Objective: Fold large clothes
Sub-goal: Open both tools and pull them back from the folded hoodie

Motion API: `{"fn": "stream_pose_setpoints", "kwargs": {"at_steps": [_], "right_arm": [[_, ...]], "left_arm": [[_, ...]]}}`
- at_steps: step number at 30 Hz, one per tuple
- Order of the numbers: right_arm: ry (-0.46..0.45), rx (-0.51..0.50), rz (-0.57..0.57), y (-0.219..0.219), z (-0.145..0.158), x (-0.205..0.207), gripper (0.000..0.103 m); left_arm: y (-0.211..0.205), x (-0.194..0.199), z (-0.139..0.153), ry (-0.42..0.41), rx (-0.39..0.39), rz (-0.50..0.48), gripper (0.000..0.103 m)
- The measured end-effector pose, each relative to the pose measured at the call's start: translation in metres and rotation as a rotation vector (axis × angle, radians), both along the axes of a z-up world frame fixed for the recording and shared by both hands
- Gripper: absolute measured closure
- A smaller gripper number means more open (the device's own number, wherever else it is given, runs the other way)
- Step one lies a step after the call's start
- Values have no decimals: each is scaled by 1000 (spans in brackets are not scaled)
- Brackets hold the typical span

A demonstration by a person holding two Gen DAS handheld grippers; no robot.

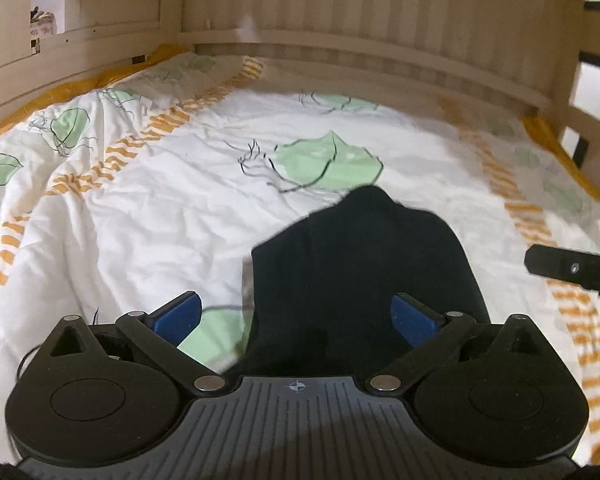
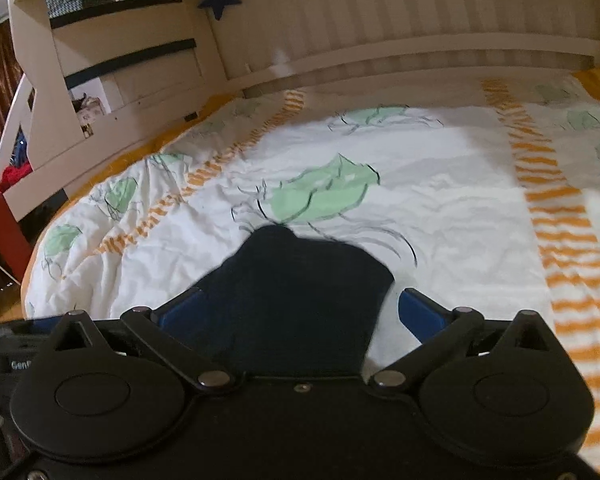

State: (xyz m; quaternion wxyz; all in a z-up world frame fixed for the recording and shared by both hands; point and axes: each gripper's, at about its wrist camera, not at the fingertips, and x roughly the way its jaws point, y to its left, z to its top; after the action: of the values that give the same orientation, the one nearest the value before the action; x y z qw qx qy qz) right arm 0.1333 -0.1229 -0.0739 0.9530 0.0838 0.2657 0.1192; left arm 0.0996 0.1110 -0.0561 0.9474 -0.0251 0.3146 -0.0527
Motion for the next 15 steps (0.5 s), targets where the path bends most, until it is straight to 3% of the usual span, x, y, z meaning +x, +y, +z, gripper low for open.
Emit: {"fn": "stream_pose_setpoints", "kwargs": {"at_steps": [6,15], "right_arm": [[40,7,-59,2,-9,-32,0],[80,-34,-137,-1,-18,-70,0]], "left_arm": [[-18,-25,-1,45,42,-2,1],[-28,-54,0,41,94,16,1]]}}
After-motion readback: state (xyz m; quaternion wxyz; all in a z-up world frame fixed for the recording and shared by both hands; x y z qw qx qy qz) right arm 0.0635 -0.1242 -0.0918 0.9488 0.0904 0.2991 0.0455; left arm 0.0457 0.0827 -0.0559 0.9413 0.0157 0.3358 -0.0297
